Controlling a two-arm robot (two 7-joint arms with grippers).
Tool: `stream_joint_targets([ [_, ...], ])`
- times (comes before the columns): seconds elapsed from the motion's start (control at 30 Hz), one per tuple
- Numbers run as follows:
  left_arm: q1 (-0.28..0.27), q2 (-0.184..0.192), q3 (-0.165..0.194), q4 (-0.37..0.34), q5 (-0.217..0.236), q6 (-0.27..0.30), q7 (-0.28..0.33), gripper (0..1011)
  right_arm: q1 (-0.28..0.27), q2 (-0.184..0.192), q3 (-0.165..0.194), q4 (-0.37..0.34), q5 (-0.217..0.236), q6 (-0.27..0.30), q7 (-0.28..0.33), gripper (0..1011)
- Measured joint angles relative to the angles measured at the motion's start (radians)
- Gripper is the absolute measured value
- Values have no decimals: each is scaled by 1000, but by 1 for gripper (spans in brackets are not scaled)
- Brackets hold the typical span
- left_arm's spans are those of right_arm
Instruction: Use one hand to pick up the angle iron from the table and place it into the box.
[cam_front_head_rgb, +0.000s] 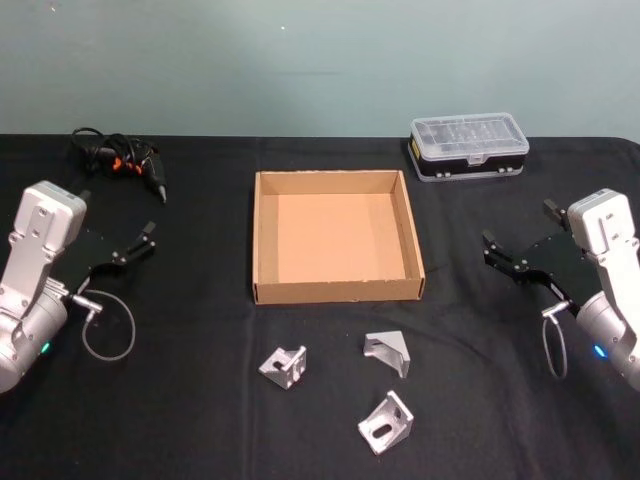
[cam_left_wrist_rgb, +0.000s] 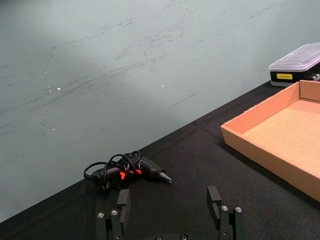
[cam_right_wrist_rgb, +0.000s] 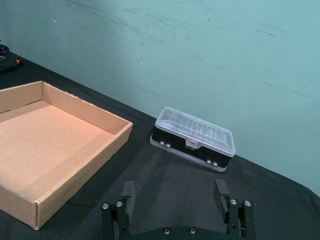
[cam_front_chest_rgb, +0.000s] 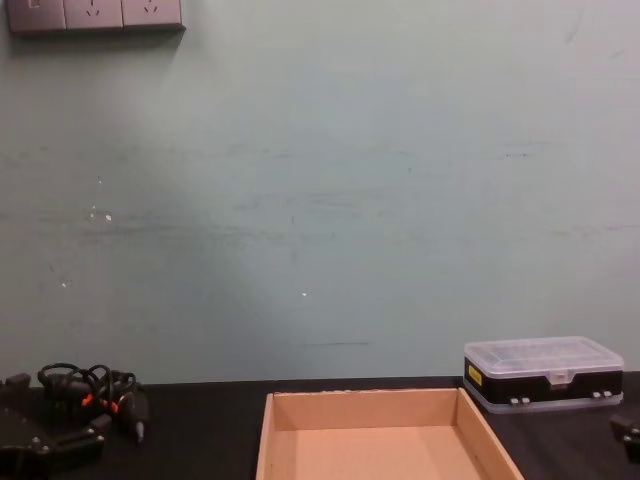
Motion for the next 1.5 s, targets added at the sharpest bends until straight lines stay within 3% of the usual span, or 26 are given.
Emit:
stream_joint_targets([
  [1.5, 0, 0, 0, 0, 0, 0, 0, 1000, 0, 0, 0, 0, 0, 0, 0, 1003],
])
